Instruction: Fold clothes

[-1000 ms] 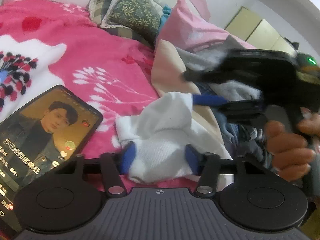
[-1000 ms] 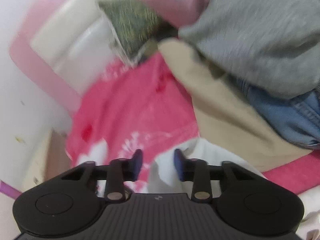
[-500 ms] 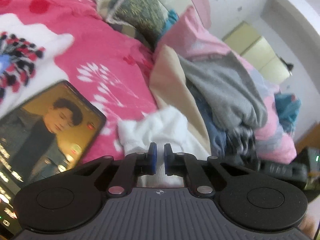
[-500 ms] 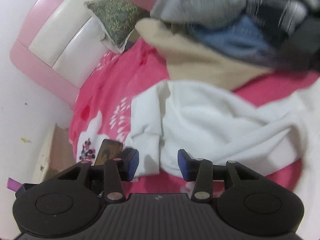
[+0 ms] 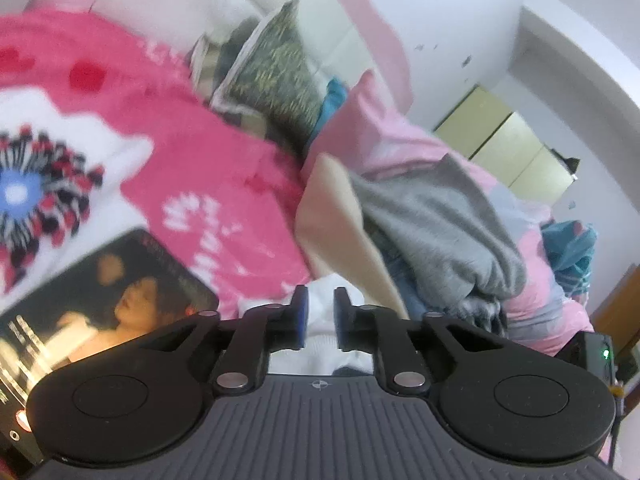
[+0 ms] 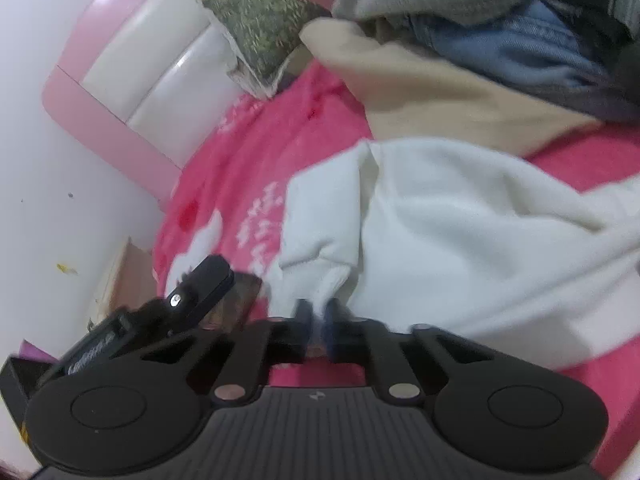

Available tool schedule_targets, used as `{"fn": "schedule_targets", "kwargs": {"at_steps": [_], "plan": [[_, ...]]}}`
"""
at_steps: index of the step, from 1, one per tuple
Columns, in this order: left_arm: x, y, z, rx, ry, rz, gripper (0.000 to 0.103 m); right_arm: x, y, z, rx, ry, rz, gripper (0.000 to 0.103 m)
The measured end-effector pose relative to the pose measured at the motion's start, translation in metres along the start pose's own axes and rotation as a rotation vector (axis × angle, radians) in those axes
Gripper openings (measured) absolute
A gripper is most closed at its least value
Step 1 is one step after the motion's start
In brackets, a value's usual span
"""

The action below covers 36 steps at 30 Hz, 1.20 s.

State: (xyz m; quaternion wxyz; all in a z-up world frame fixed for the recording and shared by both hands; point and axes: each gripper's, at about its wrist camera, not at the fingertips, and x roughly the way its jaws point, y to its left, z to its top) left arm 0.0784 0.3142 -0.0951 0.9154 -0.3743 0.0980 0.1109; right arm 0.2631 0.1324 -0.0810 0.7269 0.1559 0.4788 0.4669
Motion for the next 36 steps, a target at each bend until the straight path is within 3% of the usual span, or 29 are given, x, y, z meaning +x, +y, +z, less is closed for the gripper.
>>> {"fn": "schedule_targets", "kwargs": {"at_steps": [3,7,10,16,20,22,30,36], "plan": [[-0.006,-0.002,0.002,0.014,-0.04,-0.008,0.028,-0.018,0.012,0.016,-0.018,-0.103,0.042,0.003],[-0.002,-0.008,0.0,0.043,-0.012,-0.045,0.058,-0.037,0.036,0.042,-0.081,-0.174,0.071,0.003],[-0.002,-0.018,-0.004,0.112,-0.013,-0.075,0.069,-0.05,0.055,0.05,-0.122,-0.211,0.094,0.003],[0.003,-0.026,-0.011,0.164,0.058,-0.16,0.072,-0.113,0.092,0.057,-0.181,-0.381,0.121,0.003],[0.021,-0.012,-0.012,-0.013,0.241,-0.301,0.072,-0.179,0.122,0.059,-0.246,-0.554,0.045,0.003],[0.027,-0.009,-0.015,-0.057,0.289,-0.318,0.072,-0.214,0.134,0.054,-0.278,-0.638,0.015,0.003],[0.032,-0.02,-0.028,-0.017,0.348,-0.34,0.071,-0.332,0.149,0.022,-0.272,-0.91,-0.093,0.003],[0.036,-0.023,-0.032,-0.003,0.368,-0.331,0.071,-0.357,0.153,0.039,-0.26,-0.949,-0.129,0.003]]}}
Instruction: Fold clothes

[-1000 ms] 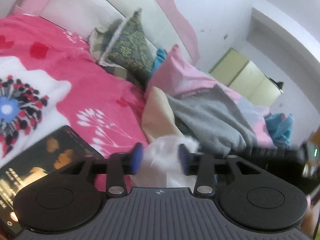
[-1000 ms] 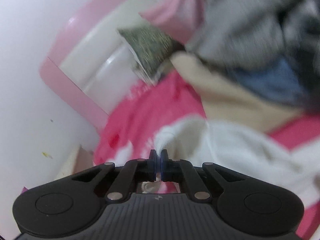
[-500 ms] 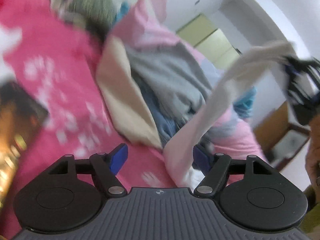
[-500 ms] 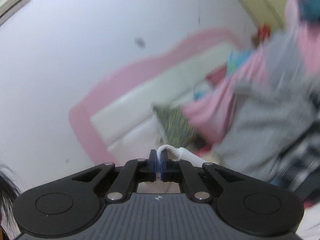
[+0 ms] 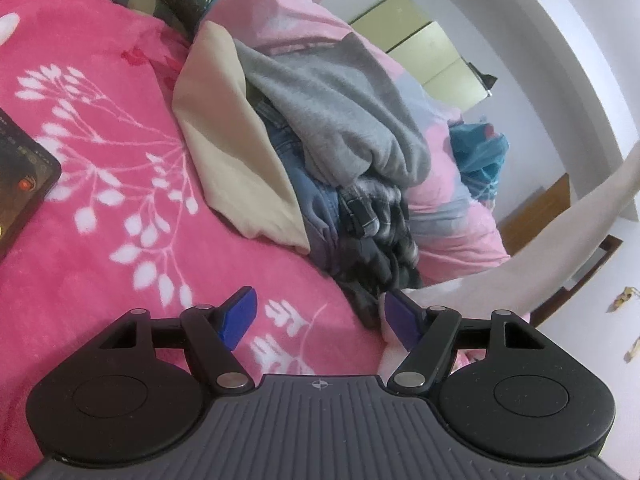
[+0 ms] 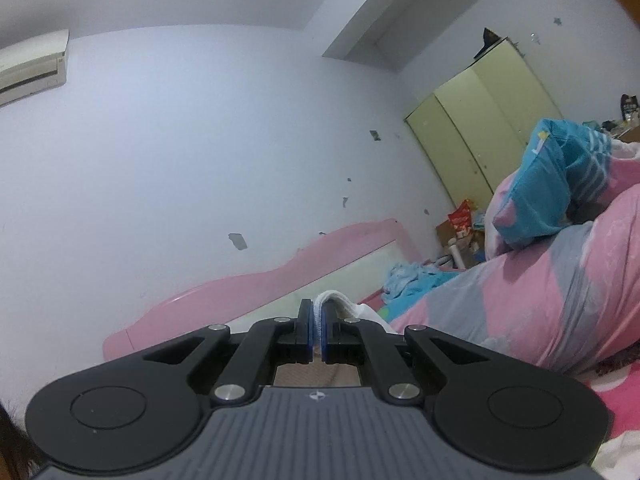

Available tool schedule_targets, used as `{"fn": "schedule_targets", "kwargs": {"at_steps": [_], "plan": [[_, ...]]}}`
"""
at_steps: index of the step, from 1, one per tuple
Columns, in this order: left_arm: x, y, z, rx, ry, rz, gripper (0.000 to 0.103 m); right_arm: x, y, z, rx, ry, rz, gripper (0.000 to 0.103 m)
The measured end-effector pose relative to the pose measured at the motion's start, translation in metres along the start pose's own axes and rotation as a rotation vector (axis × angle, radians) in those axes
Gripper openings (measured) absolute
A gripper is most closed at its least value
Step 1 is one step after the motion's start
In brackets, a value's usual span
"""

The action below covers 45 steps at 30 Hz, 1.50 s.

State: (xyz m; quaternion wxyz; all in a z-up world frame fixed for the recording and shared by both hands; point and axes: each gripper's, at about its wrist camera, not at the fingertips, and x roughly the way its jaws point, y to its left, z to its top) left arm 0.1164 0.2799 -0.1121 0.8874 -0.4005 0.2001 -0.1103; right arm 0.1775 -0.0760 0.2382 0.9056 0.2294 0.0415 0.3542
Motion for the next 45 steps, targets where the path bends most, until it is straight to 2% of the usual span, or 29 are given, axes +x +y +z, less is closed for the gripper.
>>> {"fn": "schedule_targets", "kwargs": {"at_steps": [5,9,13,17,20,24,25,26,27,29,32,34,37,41,43,45], "plan": [[-0.004,0.001,0.001,0.0,-0.03,0.028,0.069,0.049,0.014,-0.006,-0.063,0.102,0.077,0.003],[-0.012,0.005,0.004,-0.026,-0.106,0.062,0.068,0.122,0.038,-0.036,-0.099,0.216,0.2,0.003],[-0.021,0.007,0.008,-0.031,-0.194,0.108,0.068,0.209,0.054,-0.087,-0.108,0.374,0.295,0.003],[-0.018,0.008,0.009,-0.03,-0.196,0.131,0.068,0.293,0.059,-0.154,-0.12,0.558,0.357,0.003],[-0.012,0.007,0.009,-0.018,-0.184,0.143,0.068,0.337,0.066,-0.209,-0.171,0.684,0.367,0.003],[-0.004,0.006,0.008,0.001,-0.159,0.166,0.068,0.372,0.072,-0.283,-0.244,0.869,0.374,0.005],[-0.002,0.007,0.007,0.005,-0.151,0.174,0.068,0.381,0.072,-0.301,-0.303,0.916,0.34,0.005],[-0.001,0.008,0.007,0.006,-0.146,0.182,0.068,0.39,0.071,-0.317,-0.364,0.951,0.279,0.011],[0.0,0.009,0.007,0.003,-0.141,0.186,0.068,0.396,0.069,-0.327,-0.41,0.982,0.229,0.022],[0.001,0.011,0.007,-0.002,-0.133,0.196,0.068,0.4,0.066,-0.332,-0.464,0.998,0.159,0.028],[0.002,0.011,0.006,0.008,-0.142,0.208,0.068,0.384,0.063,-0.297,-0.412,0.931,0.173,0.031],[0.003,0.01,0.006,0.021,-0.143,0.213,0.068,0.356,0.059,-0.254,-0.368,0.849,0.204,0.036],[0.002,0.009,0.005,0.032,-0.144,0.223,0.068,0.295,0.046,-0.181,-0.362,0.692,0.181,0.041],[0.003,0.008,0.004,0.03,-0.156,0.236,0.068,0.171,0.004,-0.101,-0.327,0.529,0.035,0.041],[0.004,0.005,0.003,0.043,-0.158,0.244,0.068,0.112,-0.02,-0.083,-0.33,0.484,-0.069,0.041],[0.002,0.0,0.001,0.079,-0.17,0.244,0.068,0.063,-0.045,-0.079,-0.324,0.467,-0.186,0.041]]}}
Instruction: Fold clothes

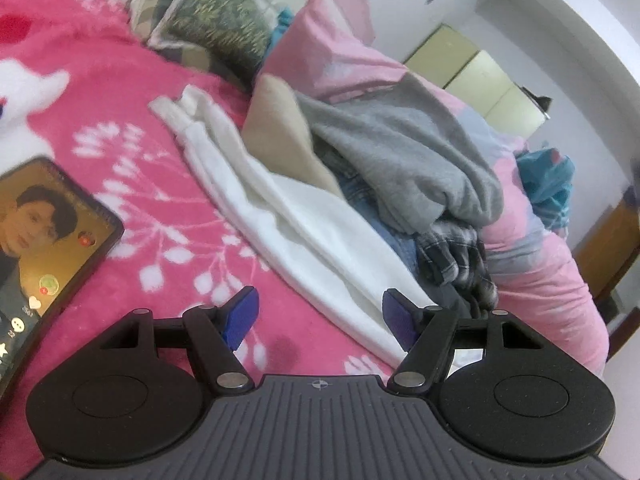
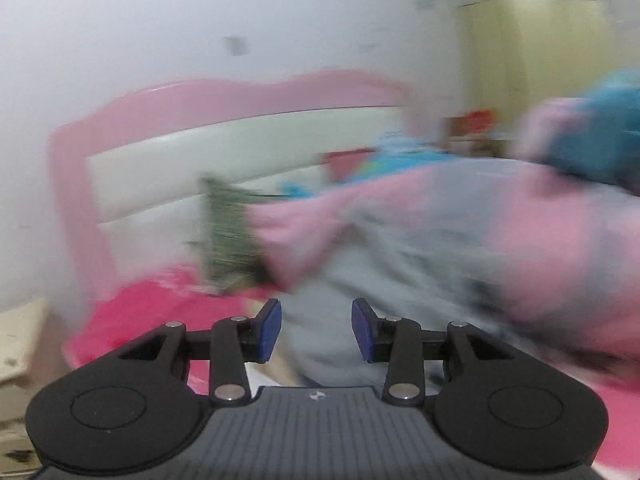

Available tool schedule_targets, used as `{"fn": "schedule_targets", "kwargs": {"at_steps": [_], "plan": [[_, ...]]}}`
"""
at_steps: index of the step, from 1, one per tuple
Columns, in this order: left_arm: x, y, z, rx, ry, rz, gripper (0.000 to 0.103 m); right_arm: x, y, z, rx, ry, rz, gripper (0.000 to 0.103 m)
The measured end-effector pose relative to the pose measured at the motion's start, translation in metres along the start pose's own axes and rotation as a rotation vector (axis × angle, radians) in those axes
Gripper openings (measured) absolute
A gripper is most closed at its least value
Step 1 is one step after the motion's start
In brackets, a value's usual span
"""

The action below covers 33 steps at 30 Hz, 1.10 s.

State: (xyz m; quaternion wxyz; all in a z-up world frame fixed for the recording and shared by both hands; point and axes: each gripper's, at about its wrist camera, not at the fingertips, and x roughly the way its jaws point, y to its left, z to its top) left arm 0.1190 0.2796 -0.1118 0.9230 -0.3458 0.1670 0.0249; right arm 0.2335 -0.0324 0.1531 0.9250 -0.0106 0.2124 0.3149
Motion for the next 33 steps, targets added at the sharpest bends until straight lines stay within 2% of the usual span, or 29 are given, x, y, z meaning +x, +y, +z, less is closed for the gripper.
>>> {"fn": "schedule_targets", "kwargs": {"at_steps": [2,4,5,9,11,13,16,20,23,25,30,33], "plan": [[-0.002,-0.007,0.0,0.038,-0.01,0.005,0.068,-0.022,-0.031,-0.033,0.072,0.035,-0.061,0.039],[0.003,-0.02,0.002,0.082,0.014,0.027,0.068,-0.029,-0.055,-0.064,0.126,0.081,-0.111,0.038],[0.007,-0.028,0.003,0.114,0.026,0.043,0.068,-0.028,-0.064,-0.077,0.135,0.106,-0.133,0.032],[0.028,-0.066,0.011,0.269,0.044,0.071,0.068,0.006,-0.084,-0.112,0.179,0.177,-0.133,0.024],[0.046,-0.074,0.015,0.287,0.04,0.099,0.067,0.026,-0.087,-0.122,0.186,0.192,-0.108,0.024],[0.059,-0.069,0.012,0.271,0.034,0.146,0.062,0.055,-0.082,-0.128,0.178,0.201,-0.071,0.024],[0.071,-0.052,0.004,0.235,0.011,0.211,0.06,0.09,-0.081,-0.138,0.138,0.224,-0.073,0.024],[0.071,-0.036,0.009,0.182,0.023,0.194,0.06,0.133,-0.08,-0.153,0.079,0.256,-0.089,0.024],[0.078,-0.032,0.009,0.199,0.046,0.247,0.059,0.153,-0.084,-0.168,0.045,0.318,-0.11,0.024],[0.082,-0.028,0.008,0.177,0.067,0.262,0.058,0.162,-0.082,-0.179,0.034,0.383,-0.087,0.024],[0.083,-0.027,0.007,0.172,0.06,0.304,0.057,0.166,-0.062,-0.187,-0.077,0.389,-0.095,0.024],[0.083,-0.025,0.008,0.162,0.044,0.319,0.056,0.173,-0.055,-0.182,-0.118,0.353,-0.117,0.024]]}}
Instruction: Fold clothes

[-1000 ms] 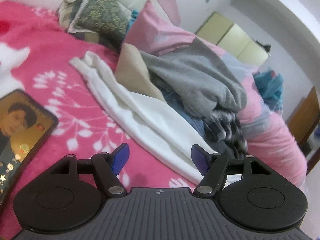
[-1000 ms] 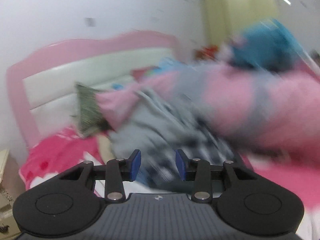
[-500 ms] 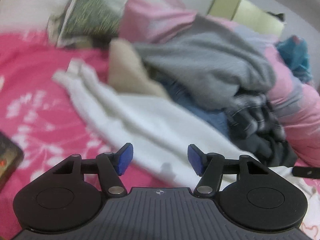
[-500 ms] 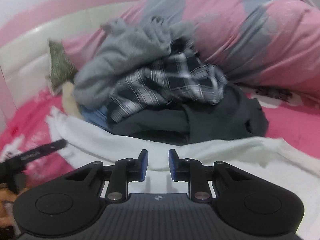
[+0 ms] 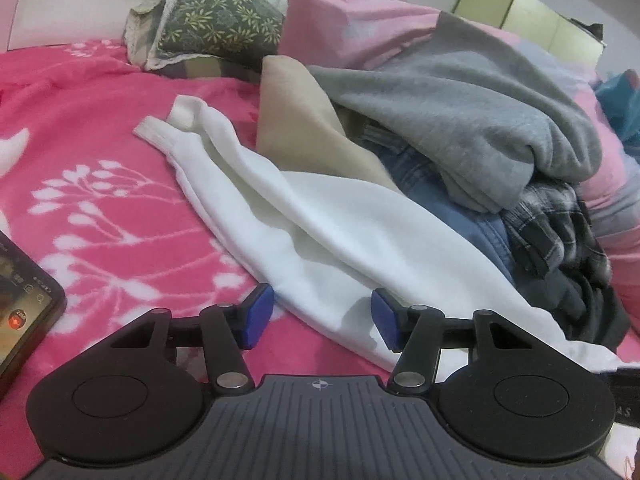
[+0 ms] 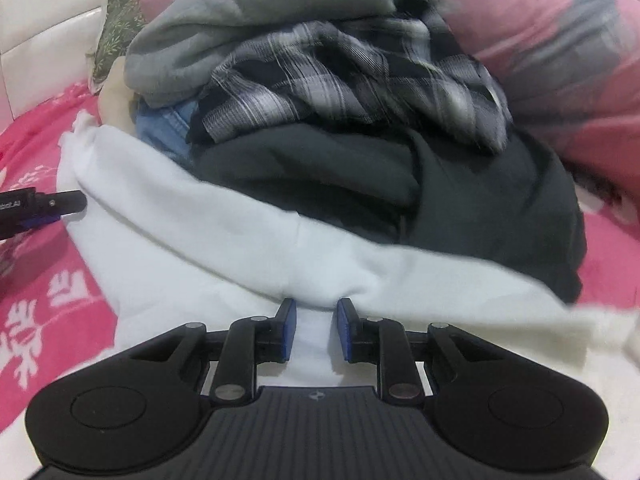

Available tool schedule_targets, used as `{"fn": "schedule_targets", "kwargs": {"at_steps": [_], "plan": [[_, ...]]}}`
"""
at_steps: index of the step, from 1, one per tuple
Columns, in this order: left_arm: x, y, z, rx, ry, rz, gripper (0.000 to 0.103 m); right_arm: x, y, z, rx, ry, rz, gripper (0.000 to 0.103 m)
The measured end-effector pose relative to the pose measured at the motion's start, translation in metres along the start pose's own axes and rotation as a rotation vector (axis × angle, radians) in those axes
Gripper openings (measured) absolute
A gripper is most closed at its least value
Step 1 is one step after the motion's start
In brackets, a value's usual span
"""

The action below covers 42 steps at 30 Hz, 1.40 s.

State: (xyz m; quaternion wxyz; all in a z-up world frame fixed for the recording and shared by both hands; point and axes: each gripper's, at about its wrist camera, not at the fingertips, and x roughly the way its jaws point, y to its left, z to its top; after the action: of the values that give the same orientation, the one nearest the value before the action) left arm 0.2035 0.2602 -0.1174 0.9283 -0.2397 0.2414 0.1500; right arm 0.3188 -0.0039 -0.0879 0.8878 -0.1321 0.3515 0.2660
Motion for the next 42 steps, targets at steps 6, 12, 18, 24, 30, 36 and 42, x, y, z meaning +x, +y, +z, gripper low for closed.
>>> {"fn": "schedule_targets", "kwargs": {"at_steps": [6,12,18,24,30,36,42], "plan": [[0.001,0.008,0.006,-0.06,-0.033,0.019,0.055,-0.017,-0.006,0.014,0.081,-0.214,-0.011,0.024],[0.005,0.01,0.009,-0.076,-0.055,0.024,0.056,-0.014,-0.008,0.024,0.16,-0.238,0.066,0.024],[0.006,0.014,0.01,-0.108,-0.063,0.025,0.056,-0.024,0.049,0.012,-0.08,-0.213,0.152,0.026],[0.006,0.017,0.01,-0.12,-0.065,0.024,0.056,-0.013,0.117,0.002,-0.567,-0.223,0.063,0.033],[0.007,0.019,0.009,-0.132,-0.073,0.025,0.056,0.02,0.159,-0.013,-0.918,-0.231,-0.08,0.04],[0.006,0.02,0.009,-0.138,-0.077,0.029,0.056,0.014,0.162,-0.008,-0.912,-0.309,-0.141,0.005],[0.005,0.02,0.009,-0.143,-0.08,0.037,0.056,-0.012,0.133,0.026,-0.623,-0.386,-0.092,0.002]]}}
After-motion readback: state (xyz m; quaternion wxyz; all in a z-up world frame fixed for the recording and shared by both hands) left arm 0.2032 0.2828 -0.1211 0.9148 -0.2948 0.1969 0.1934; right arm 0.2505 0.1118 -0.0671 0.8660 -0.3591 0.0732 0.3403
